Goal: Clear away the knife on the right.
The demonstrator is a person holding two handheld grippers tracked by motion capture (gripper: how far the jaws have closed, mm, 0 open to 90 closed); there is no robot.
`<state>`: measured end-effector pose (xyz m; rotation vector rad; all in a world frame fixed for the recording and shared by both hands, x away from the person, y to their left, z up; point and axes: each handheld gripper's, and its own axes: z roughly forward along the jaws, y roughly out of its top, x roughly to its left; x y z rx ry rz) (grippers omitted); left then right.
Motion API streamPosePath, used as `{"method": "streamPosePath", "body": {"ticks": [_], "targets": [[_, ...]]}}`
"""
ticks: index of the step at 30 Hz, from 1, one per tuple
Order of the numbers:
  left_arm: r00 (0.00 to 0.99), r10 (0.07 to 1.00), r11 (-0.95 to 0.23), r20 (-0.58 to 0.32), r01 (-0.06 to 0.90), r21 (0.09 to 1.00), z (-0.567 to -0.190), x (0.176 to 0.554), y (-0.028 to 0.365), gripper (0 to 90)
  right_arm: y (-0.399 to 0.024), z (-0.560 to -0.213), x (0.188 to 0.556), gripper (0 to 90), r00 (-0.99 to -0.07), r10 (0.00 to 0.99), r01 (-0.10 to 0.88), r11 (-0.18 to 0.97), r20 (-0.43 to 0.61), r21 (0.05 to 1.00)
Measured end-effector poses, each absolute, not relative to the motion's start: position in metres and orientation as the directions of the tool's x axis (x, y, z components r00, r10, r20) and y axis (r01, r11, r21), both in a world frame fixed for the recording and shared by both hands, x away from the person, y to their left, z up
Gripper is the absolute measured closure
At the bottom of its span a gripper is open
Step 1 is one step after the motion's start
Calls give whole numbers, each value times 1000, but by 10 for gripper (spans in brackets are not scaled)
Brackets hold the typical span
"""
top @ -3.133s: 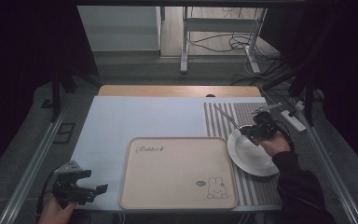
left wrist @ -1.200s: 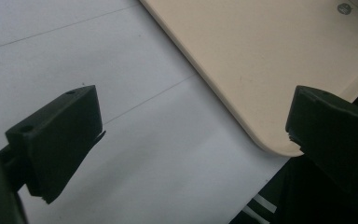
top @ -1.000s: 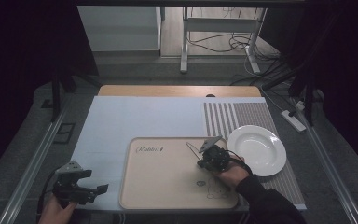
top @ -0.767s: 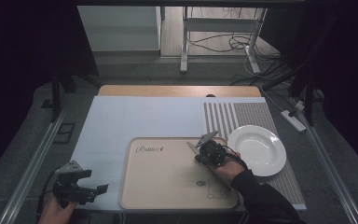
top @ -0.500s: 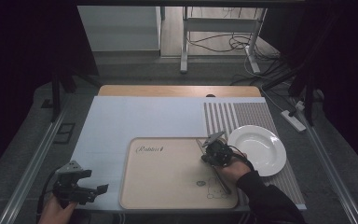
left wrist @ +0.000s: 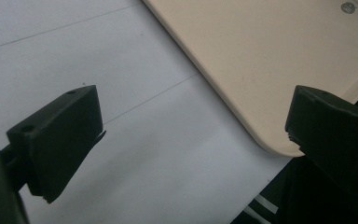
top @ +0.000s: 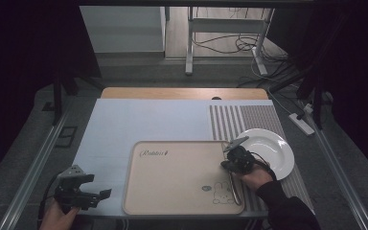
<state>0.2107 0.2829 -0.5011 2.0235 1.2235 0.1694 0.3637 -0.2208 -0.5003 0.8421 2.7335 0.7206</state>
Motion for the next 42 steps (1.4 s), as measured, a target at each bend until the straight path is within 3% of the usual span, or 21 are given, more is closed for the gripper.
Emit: {"method": "streamPosePath", "body": {"ticks": [11, 30, 42], "targets": [[532, 807, -257, -257, 708, 658, -501, 211, 283, 36, -232, -500, 359, 900, -811, 584, 495, 702, -15, 512], [533, 806, -258, -258, 707, 658, -501, 211, 283, 36, -228, -487, 351, 516, -794, 607, 505, 625, 35, 595], [533, 806, -258, -257, 707, 658, -501, 211, 283, 36, -236, -479, 342, 352, -767, 639, 527, 580, 54, 620]]}}
